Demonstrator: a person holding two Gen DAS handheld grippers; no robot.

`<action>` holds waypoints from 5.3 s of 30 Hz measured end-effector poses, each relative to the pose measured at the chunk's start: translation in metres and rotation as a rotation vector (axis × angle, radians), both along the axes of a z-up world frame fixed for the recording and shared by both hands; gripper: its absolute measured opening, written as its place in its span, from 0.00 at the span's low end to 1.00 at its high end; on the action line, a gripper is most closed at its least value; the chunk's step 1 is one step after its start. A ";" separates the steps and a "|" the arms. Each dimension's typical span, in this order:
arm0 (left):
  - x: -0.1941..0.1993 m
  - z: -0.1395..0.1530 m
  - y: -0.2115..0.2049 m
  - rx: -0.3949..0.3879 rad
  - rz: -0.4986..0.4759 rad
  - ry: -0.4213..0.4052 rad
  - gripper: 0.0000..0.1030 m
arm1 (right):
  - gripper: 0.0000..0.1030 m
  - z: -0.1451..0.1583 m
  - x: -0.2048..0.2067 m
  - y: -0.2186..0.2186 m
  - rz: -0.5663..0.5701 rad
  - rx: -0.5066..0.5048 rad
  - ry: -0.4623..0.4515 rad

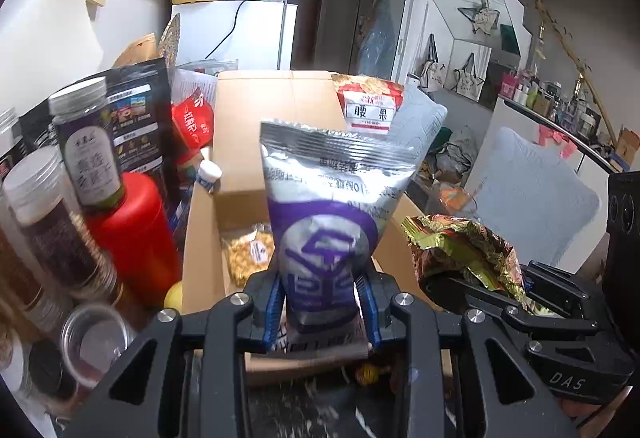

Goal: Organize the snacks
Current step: 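Lift the purple-and-silver bag with the left tool while the right tool lifts the nut bag, then lower the purple-and-silver bag into the box with the left tool while the right tool drops the nut bag in, then open both tools and withdraw them from the box toward the remaining snacks, then grasp the gold paper box with the right tool while the left tool grasps the red printed bag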

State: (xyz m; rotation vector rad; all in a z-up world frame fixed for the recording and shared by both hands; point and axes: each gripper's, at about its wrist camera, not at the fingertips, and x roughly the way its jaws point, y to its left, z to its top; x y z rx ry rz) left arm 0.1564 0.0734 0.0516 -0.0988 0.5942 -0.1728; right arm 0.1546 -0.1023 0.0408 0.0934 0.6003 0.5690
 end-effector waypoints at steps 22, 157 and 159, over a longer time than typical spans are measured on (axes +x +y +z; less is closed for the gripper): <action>0.099 0.004 0.000 0.007 0.078 -0.016 0.32 | 0.44 0.010 0.100 0.007 -0.045 -0.011 -0.019; -0.042 -0.061 -0.041 0.082 -0.034 0.241 0.73 | 0.75 -0.067 -0.041 -0.057 -0.023 -0.065 0.122; -0.041 -0.064 -0.041 0.087 -0.026 0.244 0.73 | 0.75 -0.071 -0.034 -0.055 -0.002 -0.091 0.129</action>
